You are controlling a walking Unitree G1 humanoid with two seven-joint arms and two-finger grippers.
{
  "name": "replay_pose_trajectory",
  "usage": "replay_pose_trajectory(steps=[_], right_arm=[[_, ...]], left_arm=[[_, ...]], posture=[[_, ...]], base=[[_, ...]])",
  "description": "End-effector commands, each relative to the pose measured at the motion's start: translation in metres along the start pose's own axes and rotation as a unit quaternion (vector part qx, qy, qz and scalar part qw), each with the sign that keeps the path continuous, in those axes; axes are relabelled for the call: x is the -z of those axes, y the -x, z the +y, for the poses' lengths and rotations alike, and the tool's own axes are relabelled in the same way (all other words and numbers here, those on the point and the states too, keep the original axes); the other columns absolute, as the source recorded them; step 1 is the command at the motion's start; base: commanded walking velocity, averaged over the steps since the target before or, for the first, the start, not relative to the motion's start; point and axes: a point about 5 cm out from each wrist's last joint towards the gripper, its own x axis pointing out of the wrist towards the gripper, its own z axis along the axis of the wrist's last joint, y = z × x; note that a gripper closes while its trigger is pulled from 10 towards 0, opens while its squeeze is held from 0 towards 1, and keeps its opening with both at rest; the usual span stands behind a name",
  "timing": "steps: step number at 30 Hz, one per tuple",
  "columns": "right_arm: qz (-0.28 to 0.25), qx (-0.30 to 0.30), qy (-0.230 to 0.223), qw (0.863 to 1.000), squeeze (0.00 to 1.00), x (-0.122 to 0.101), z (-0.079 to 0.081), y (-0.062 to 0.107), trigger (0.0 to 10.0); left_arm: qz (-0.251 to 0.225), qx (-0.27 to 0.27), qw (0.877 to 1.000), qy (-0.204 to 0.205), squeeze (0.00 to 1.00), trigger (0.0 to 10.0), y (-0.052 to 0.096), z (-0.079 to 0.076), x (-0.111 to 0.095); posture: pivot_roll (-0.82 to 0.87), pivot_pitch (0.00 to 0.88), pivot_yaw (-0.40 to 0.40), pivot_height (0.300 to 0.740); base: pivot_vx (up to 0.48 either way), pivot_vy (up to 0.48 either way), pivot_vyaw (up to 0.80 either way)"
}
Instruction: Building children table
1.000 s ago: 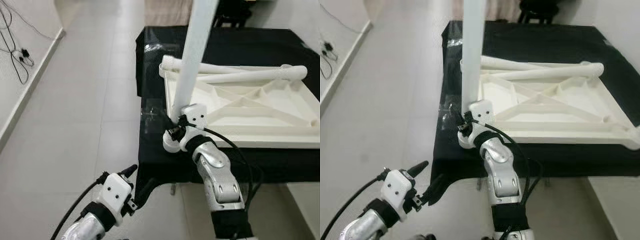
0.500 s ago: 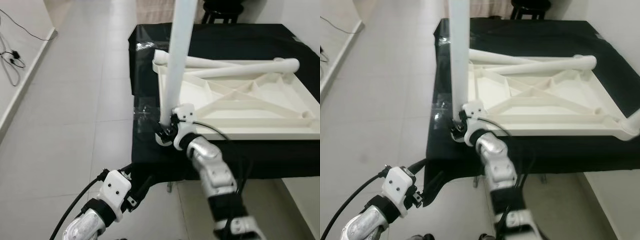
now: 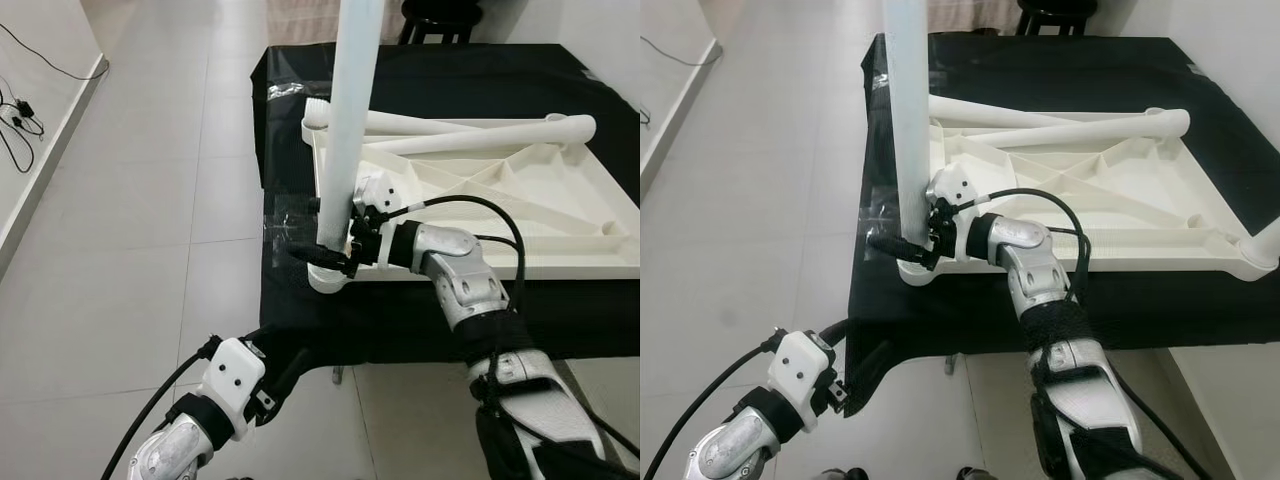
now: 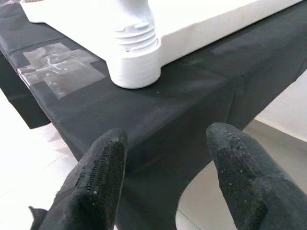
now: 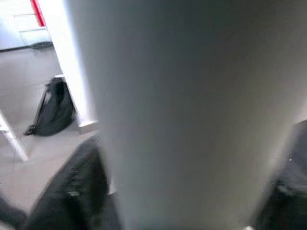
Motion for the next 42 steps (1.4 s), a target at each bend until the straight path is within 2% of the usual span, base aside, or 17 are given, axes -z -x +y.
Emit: replay_pose_trajectory(steps=[1, 9, 12, 15, 16, 17, 18, 20, 22, 28, 29, 32, 33, 35, 40, 41, 42], right_arm=[[0.011, -0.008, -0.011, 1.000, 0.00, 0.005, -0.001, -0.004, 0.0], [0.020, -0.003, -0.030, 0.999, 0.00, 0.013, -0.006, 0.003, 0.0], [0.049, 0.068, -0.043, 0.996, 0.00, 0.034, -0.011, 0.025, 0.0], [0.102, 0.212, -0.090, 0.968, 0.00, 0.071, 0.001, 0.043, 0.0], [0.102, 0.212, -0.090, 0.968, 0.00, 0.071, 0.001, 0.043, 0.0], [0.101, 0.336, -0.141, 0.926, 0.00, 0.084, 0.009, 0.046, 0.0], [0.101, 0.336, -0.141, 0.926, 0.00, 0.084, 0.009, 0.046, 0.0], [0.119, 0.414, -0.194, 0.881, 0.00, 0.103, 0.057, 0.042, 0.0], [0.120, 0.426, -0.202, 0.873, 0.00, 0.105, 0.070, 0.040, 0.0], [0.107, 0.394, -0.168, 0.897, 0.00, 0.094, 0.069, 0.023, 0.0], [0.103, 0.387, -0.150, 0.904, 0.00, 0.088, 0.063, 0.017, 10.0], [0.094, 0.381, -0.141, 0.909, 0.00, 0.082, 0.057, 0.013, 10.0], [0.072, 0.362, -0.138, 0.919, 1.00, 0.073, 0.051, 0.010, 10.0], [0.056, 0.349, -0.136, 0.925, 1.00, 0.066, 0.049, 0.008, 10.0], [-0.026, 0.224, -0.098, 0.969, 1.00, 0.030, 0.034, 0.004, 10.0], [-0.043, 0.172, -0.073, 0.981, 0.00, 0.017, 0.027, 0.007, 10.0], [-0.043, 0.172, -0.073, 0.981, 0.00, 0.017, 0.027, 0.007, 10.0]], left_arm=[[0.011, 0.000, 1.000, 0.002, 0.00, 10.0, 0.003, -0.003, 0.005], [0.010, -0.001, 1.000, 0.003, 0.00, 10.0, 0.005, -0.006, 0.004], [0.007, -0.003, 1.000, 0.003, 0.00, 10.0, 0.006, -0.007, 0.003], [0.002, -0.009, 1.000, 0.001, 0.00, 10.0, 0.009, -0.006, 0.001], [0.002, -0.009, 1.000, 0.001, 0.00, 10.0, 0.009, -0.006, 0.001], [0.000, -0.012, 1.000, 0.001, 0.00, 10.0, 0.010, -0.004, 0.001], [0.000, -0.012, 1.000, 0.001, 0.00, 10.0, 0.010, -0.004, 0.001], [-0.002, -0.018, 1.000, 0.003, 0.00, 10.0, 0.011, 0.000, 0.000], [-0.003, -0.020, 1.000, 0.003, 0.00, 10.0, 0.012, 0.001, 0.001], [-0.006, -0.016, 1.000, 0.018, 0.00, 10.0, 0.009, 0.002, 0.002], [-0.008, -0.014, 1.000, 0.025, 0.00, 10.0, 0.008, 0.003, 0.002], [-0.009, -0.013, 0.999, 0.029, 0.00, 10.0, 0.007, 0.003, 0.003], [-0.009, -0.014, 0.999, 0.032, 0.00, 10.0, 0.006, 0.004, 0.004], [-0.008, -0.014, 0.999, 0.033, 0.00, 10.0, 0.005, 0.004, 0.004], [-0.009, -0.010, 0.999, 0.041, 0.00, 10.0, 0.004, 0.004, 0.005], [-0.009, -0.009, 0.999, 0.042, 0.00, 10.0, 0.003, 0.004, 0.005], [-0.009, -0.009, 0.999, 0.042, 0.00, 10.0, 0.003, 0.004, 0.005]], posture=[[0.10, 0.167, -0.052, 0.740], [0.10, 0.180, -0.051, 0.740], [0.09, 0.198, -0.059, 0.740], [0.08, 0.206, -0.068, 0.740], [0.08, 0.206, -0.068, 0.740], [0.07, 0.208, -0.066, 0.740], [0.07, 0.208, -0.066, 0.740], [0.07, 0.213, -0.051, 0.740], [0.07, 0.213, -0.051, 0.740], [0.06, 0.189, -0.053, 0.740], [0.06, 0.182, -0.053, 0.740], [0.07, 0.178, -0.057, 0.740], [0.07, 0.174, -0.058, 0.740], [0.07, 0.173, -0.059, 0.740], [0.07, 0.167, -0.058, 0.740], [0.08, 0.164, -0.059, 0.740], [0.08, 0.164, -0.059, 0.740]], base=[[0.000, 0.000, 0.00], [0.000, 0.000, 0.00], [0.000, 0.000, 0.00], [0.000, 0.000, 0.00], [0.000, 0.000, 0.00], [0.000, 0.000, 0.00], [0.000, 0.000, 0.00], [0.000, 0.000, 0.00], [0.000, 0.000, 0.00], [0.000, 0.000, 0.00], [0.000, 0.000, 0.00], [0.000, 0.000, 0.00], [0.000, 0.000, 0.00], [0.000, 0.000, 0.00], [0.000, 0.000, 0.00], [0.000, 0.000, 0.00], [0.000, 0.000, 0.00]])
